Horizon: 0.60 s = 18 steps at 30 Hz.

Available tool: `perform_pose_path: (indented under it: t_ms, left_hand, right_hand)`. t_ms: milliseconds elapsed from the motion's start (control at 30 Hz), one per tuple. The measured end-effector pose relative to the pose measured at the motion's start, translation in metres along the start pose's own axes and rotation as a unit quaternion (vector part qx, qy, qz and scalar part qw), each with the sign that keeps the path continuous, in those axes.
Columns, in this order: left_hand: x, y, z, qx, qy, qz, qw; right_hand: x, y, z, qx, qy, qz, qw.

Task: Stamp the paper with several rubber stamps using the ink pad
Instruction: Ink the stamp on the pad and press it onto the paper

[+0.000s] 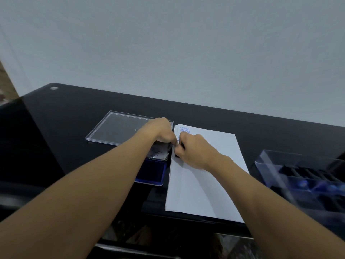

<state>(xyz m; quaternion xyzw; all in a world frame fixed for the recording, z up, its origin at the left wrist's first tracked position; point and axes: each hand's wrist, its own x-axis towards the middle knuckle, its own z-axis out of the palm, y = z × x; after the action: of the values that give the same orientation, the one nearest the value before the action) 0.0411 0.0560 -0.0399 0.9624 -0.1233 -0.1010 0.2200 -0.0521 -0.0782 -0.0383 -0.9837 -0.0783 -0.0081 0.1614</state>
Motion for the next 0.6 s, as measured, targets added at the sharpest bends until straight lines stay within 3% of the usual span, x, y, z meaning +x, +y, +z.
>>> perform_pose_path:
  t_ms: [600]
  left_hand:
    - [0.0035,-0.0049,0.0043,0.004,0.014,0.014,1.0]
  right_hand:
    - [0.0,-0.0015,0.0004,0.002,0.002,0.019,1.0]
